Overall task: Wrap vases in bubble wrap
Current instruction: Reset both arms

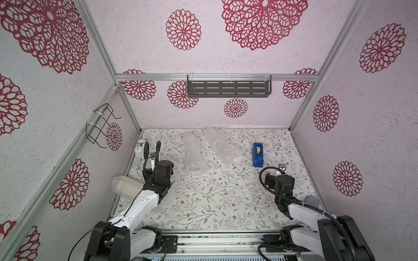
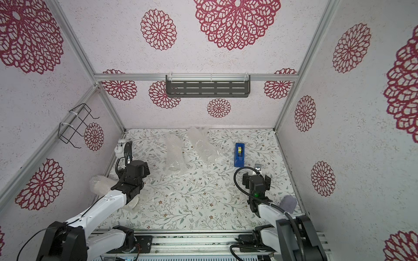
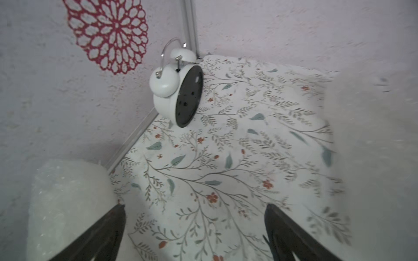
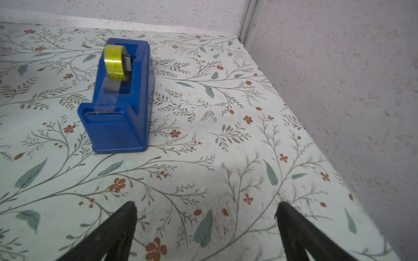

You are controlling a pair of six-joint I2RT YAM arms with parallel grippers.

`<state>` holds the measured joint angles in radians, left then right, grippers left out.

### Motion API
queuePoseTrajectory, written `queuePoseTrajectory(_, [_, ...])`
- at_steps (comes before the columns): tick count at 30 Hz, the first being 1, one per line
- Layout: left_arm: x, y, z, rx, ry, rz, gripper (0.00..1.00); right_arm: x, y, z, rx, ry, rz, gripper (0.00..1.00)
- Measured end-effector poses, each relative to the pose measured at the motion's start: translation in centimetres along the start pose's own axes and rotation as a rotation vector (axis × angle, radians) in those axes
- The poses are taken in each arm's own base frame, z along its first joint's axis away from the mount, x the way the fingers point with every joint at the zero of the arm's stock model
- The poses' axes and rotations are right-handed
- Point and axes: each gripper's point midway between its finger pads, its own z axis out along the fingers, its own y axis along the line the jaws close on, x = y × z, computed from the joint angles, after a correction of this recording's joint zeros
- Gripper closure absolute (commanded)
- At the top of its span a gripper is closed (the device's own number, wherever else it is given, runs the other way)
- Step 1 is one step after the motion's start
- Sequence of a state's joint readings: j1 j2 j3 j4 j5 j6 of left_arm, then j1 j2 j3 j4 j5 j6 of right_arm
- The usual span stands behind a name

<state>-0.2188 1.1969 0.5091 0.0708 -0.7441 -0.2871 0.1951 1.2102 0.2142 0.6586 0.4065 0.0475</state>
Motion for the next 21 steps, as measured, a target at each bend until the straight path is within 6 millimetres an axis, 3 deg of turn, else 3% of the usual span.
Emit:
queuePoseTrajectory(5, [2.2,-0.2,2.9,0.007,-0.013,0.082,0.02,-1.4,1.7,0.9,-0.099,-0.078,-0.026,0.01])
queuePoseTrajectory(13, [-1.2,0.8,5.4,0.122,-0.162,-0.084,0.02,-2.0,0.8,2.9,-0.116,-0.127,-0.016,0.01])
queuePoseTrajectory(18, [0.5,-0.2,7.6,0.178,-0.137,-0.086,0.02,-1.4,-0.2,3.8,-0.084,-0.121,0.014,0.01])
queuePoseTrajectory(21, [0.4,-0.5,7.7,0.206,-0.143,-0.094,0.02,-1.3,-0.4,4.0,-0.077,-0.120,0.025,0.01])
